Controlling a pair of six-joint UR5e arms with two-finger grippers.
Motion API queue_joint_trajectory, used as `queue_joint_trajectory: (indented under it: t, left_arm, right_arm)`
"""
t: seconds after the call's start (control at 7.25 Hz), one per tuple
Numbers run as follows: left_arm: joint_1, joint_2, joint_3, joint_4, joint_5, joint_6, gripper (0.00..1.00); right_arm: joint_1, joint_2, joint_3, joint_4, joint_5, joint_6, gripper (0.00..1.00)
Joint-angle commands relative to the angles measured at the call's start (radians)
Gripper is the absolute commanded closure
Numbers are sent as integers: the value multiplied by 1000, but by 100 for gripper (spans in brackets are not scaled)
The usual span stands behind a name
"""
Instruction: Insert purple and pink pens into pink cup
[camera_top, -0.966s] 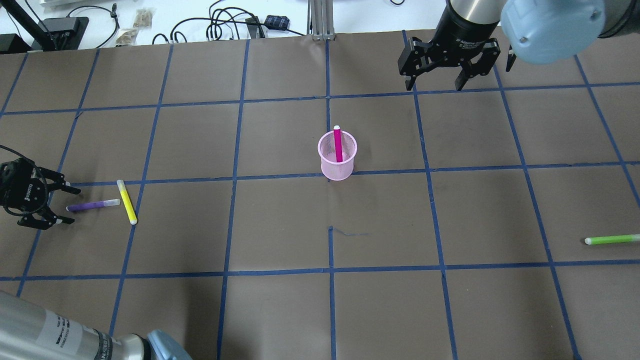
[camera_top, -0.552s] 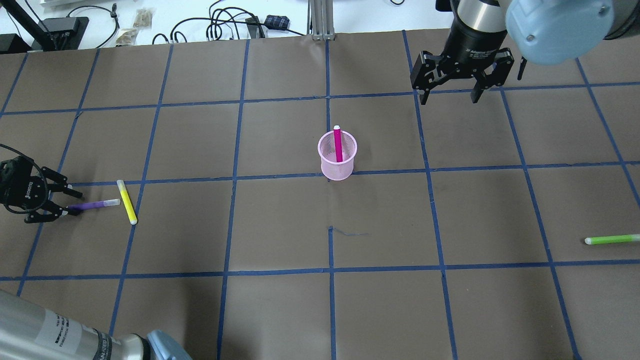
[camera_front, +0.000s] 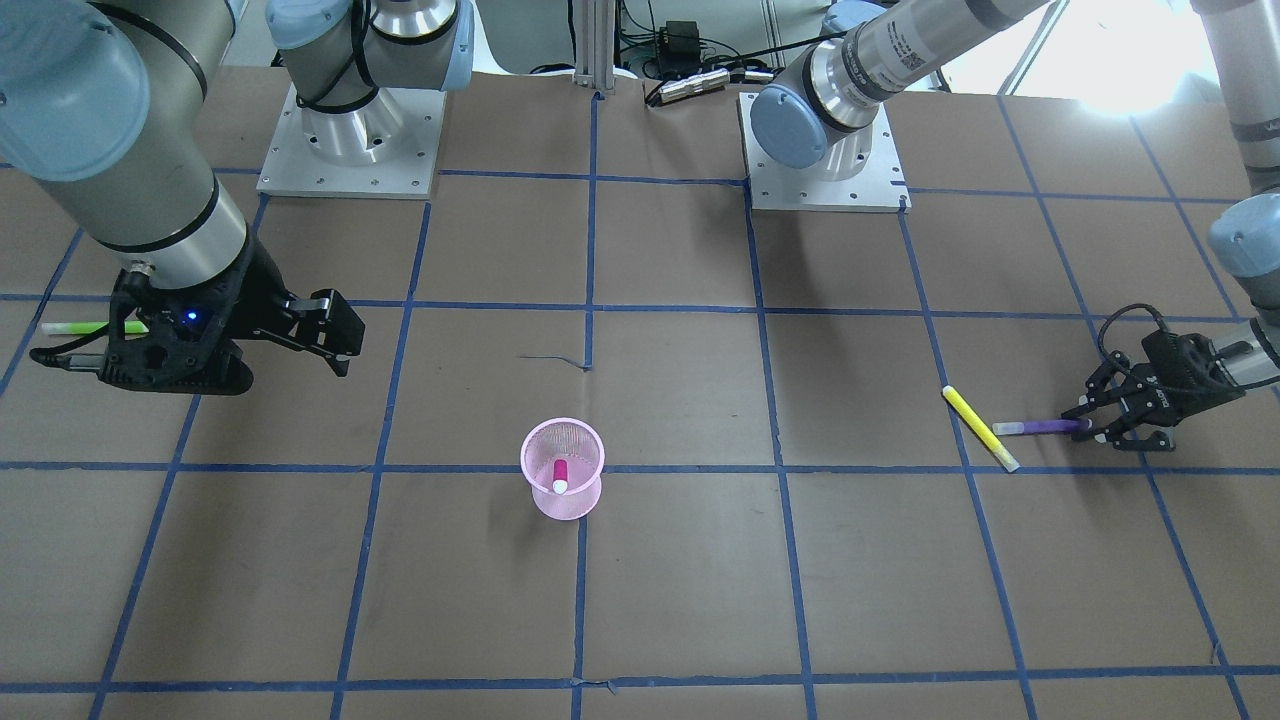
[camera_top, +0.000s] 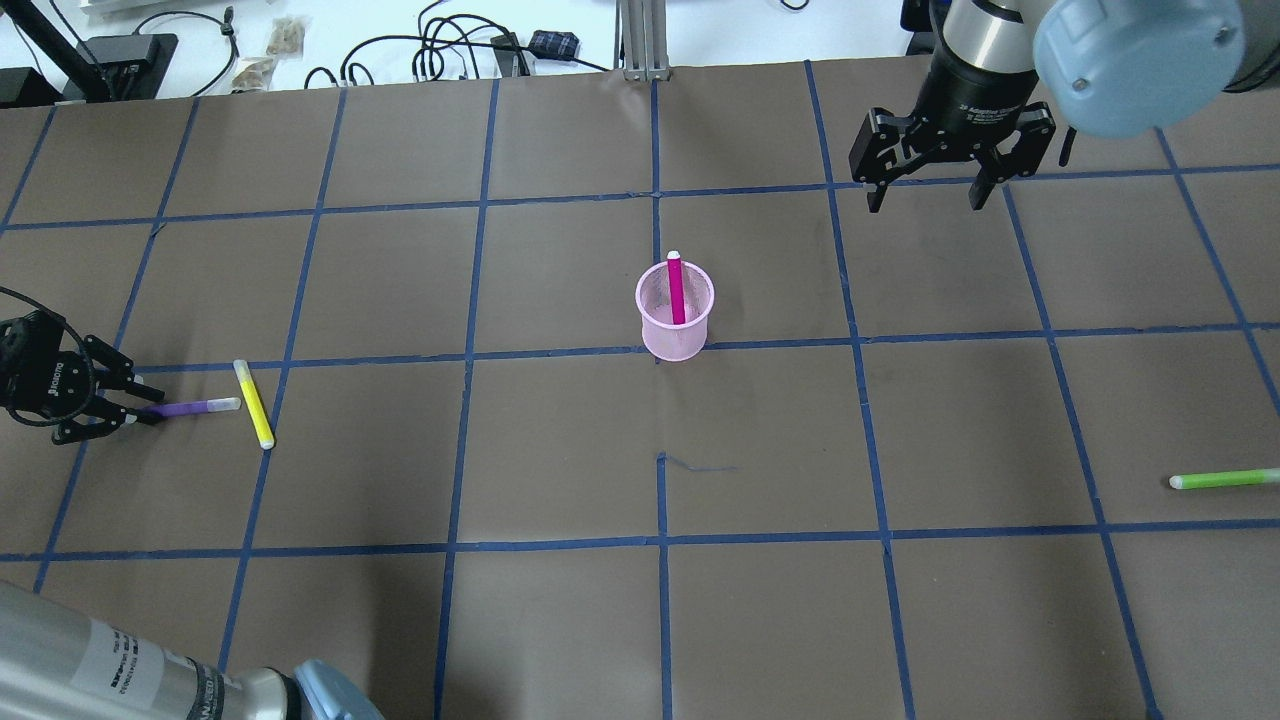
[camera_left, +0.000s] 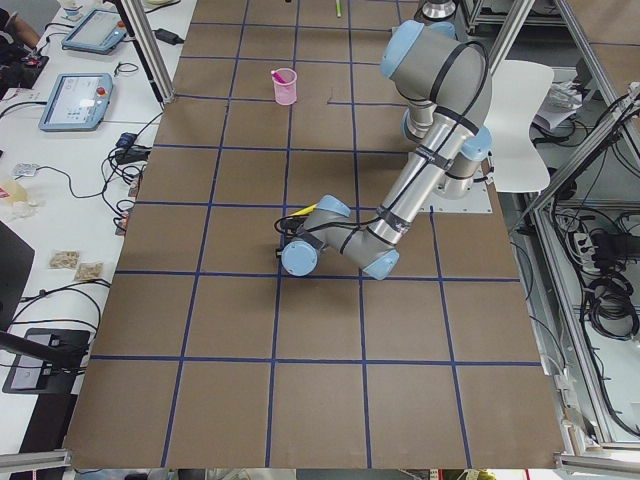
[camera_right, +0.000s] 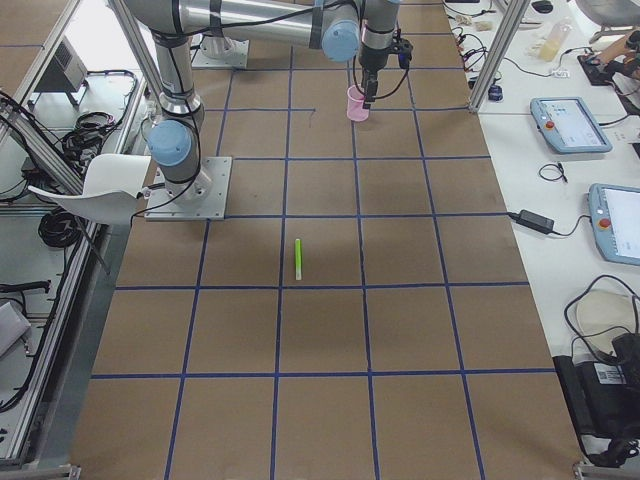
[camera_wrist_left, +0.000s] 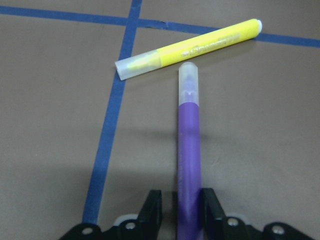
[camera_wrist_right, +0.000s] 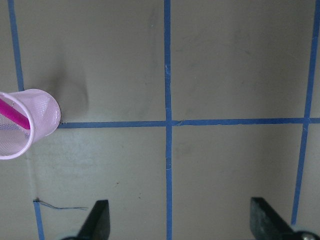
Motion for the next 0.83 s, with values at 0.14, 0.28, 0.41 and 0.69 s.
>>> queue_joint_trajectory:
  t: [0.14,0.28,0.41,0.69]
  left_arm:
    - [-11,61,19,-57,9,-93,100]
    - [-20,95,30,-108,11,-137,100]
    - [-44,139,48,-160,9,-199,100]
    - [-139,236,114,-284,20,-346,100]
  right_arm:
    - [4,-7,-9,-19,-106,8,0]
    - [7,3,-3,-18,-98,9,0]
    - [6,25,6,-23,-98,6,0]
    - [3,43,6,-31,-107,-12,0]
